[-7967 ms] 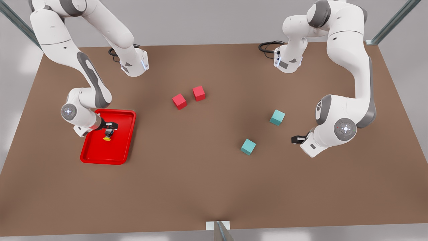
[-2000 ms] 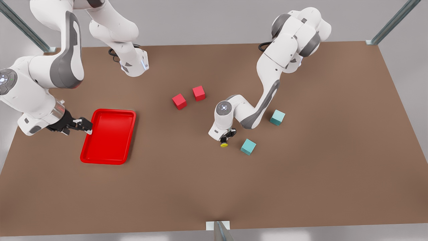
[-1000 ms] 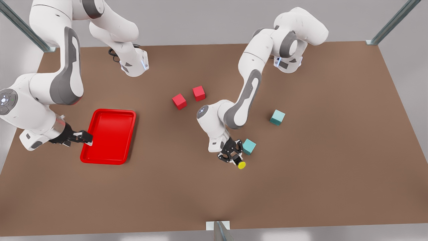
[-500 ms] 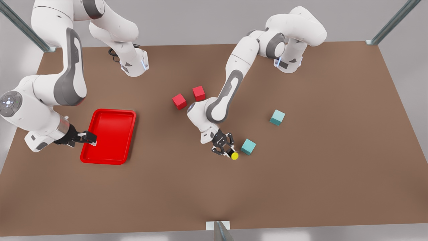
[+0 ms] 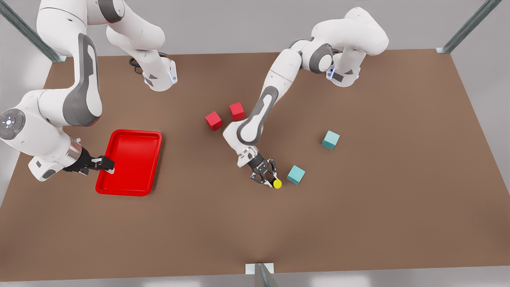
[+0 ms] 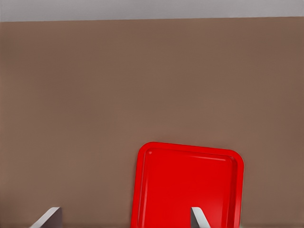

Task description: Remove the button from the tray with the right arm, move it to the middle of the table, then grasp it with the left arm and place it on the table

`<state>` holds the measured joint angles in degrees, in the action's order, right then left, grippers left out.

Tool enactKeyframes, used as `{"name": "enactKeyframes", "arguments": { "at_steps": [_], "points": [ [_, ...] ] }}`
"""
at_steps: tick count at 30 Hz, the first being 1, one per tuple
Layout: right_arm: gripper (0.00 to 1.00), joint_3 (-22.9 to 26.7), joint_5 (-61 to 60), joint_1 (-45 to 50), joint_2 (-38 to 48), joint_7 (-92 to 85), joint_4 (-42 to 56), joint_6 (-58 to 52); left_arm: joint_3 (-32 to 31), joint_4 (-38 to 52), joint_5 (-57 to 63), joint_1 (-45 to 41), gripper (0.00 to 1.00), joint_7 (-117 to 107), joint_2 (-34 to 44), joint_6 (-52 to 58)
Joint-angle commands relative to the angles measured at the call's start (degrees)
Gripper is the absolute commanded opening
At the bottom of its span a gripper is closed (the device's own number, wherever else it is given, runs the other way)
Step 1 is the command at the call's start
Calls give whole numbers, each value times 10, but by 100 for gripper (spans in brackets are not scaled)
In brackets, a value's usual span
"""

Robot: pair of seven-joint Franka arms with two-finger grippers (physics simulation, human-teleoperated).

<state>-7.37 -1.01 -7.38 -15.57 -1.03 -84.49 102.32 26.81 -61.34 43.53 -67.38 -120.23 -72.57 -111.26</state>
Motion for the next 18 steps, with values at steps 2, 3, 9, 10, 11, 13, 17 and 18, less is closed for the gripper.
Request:
{"name": "enactKeyframes", "arguments": {
  "at_steps": [2,3,9,10,11,13,17,18],
  "points": [
    [100,0,0,0,0,-2,-1,1,1,1,23,-3,38,-121,-5,31],
    [100,0,0,1,0,-2,0,1,2,2,23,-4,38,-120,-5,38],
    [100,0,0,1,-3,-2,0,-1,3,2,23,-14,38,-113,-5,46],
    [100,0,0,1,-4,-2,0,0,3,2,26,-14,38,-113,-5,46],
    [100,0,0,1,-3,-2,0,-1,3,2,27,-15,38,-113,-5,46],
    [100,0,0,2,-3,-2,0,-2,2,2,26,-18,38,-113,-5,49],
    [100,0,0,3,-3,-2,0,-1,2,2,26,-19,38,-113,-10,49],
    [100,0,0,3,-3,-2,0,-2,2,2,26,-21,38,-113,-13,49]
  ]
}}
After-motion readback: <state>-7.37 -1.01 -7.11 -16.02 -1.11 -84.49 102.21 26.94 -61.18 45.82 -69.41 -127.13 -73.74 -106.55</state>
